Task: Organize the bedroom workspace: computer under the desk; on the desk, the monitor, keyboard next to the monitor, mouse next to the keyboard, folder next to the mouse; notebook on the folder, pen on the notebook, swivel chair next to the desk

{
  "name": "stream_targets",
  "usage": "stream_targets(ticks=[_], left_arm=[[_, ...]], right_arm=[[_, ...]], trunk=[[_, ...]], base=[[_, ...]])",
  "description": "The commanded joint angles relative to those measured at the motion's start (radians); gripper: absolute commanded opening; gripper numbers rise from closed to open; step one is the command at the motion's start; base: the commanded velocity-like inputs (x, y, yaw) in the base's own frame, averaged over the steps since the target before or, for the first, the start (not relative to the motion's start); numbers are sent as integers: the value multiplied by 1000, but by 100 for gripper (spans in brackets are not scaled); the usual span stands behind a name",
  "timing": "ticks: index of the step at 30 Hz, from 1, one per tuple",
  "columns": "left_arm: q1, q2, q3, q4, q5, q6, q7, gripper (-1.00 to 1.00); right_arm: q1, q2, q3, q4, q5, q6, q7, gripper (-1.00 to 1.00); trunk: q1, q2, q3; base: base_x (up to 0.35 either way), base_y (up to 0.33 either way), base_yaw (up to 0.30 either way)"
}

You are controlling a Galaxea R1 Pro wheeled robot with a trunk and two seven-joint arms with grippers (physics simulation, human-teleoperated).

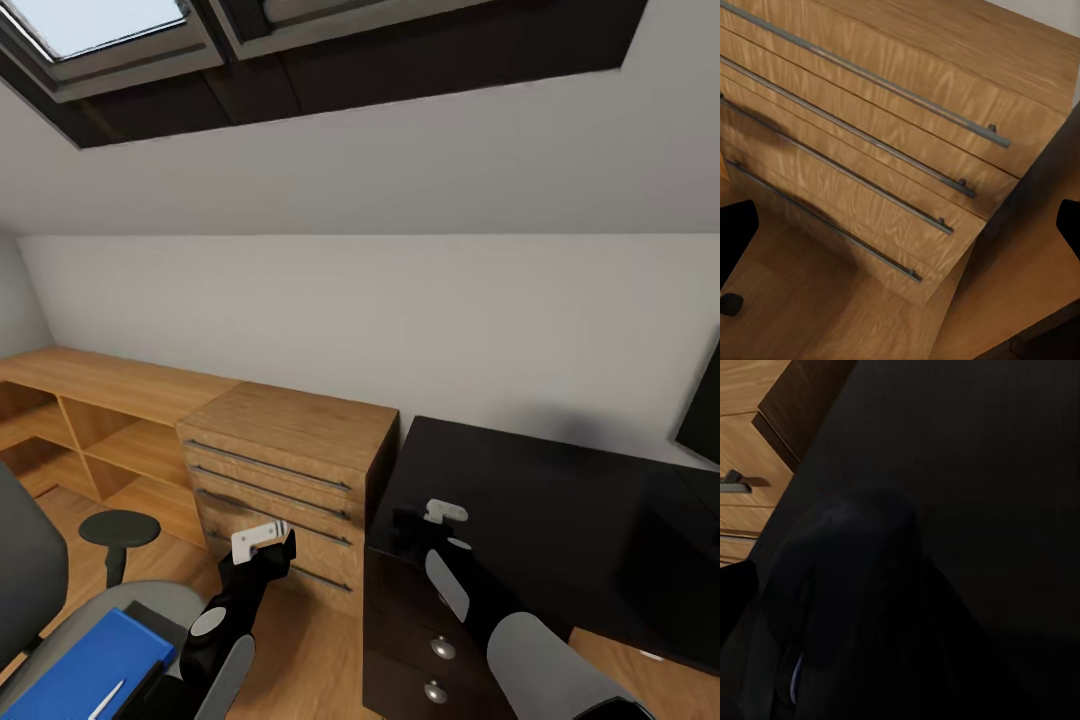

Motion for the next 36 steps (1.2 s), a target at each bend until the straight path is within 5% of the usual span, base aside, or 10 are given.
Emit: stream_targets(ticks=[1,2,3,19,23,24,28,36], left_arm=[[-1,1,-2,-1,6,3,8,100],[-1,1,-2,-1,6,3,8,100],[-1,1,-2,-1,6,3,8,100],[0,3,-3,0,6,4,8,100],[-1,4,-2,0,6,5,8,100],[0,4,-2,0,6,7,8,100],[-1,4,-2,0,6,7,8,100],[0,5,-1,0,7,7,8,100]], right_arm=[[-1,-1,6,-2,-11,3,-5,-100],[-1,-1,6,-2,-10,3,-5,-100],[-1,-1,6,-2,-10,3,-5,100],[-1,-2,6,-18,1,-6,-12,100],[51,-2,6,-128,36,-12,-20,100],[128,-2,5,-275,51,-12,-72,100],[239,-2,6,-488,63,-10,-237,100],[308,-3,42,-631,65,-5,-323,100]], trunk=[[0,-1,-1],[0,-1,-1],[0,-1,-1],[-54,97,43],[-69,125,55],[-73,132,58],[-88,160,71],[-119,216,96]], base=[[0,0,0],[0,0,0],[0,0,0],[0,0,0],[0,0,0],[0,0,0],[-29,0,0],[-265,0,0]])
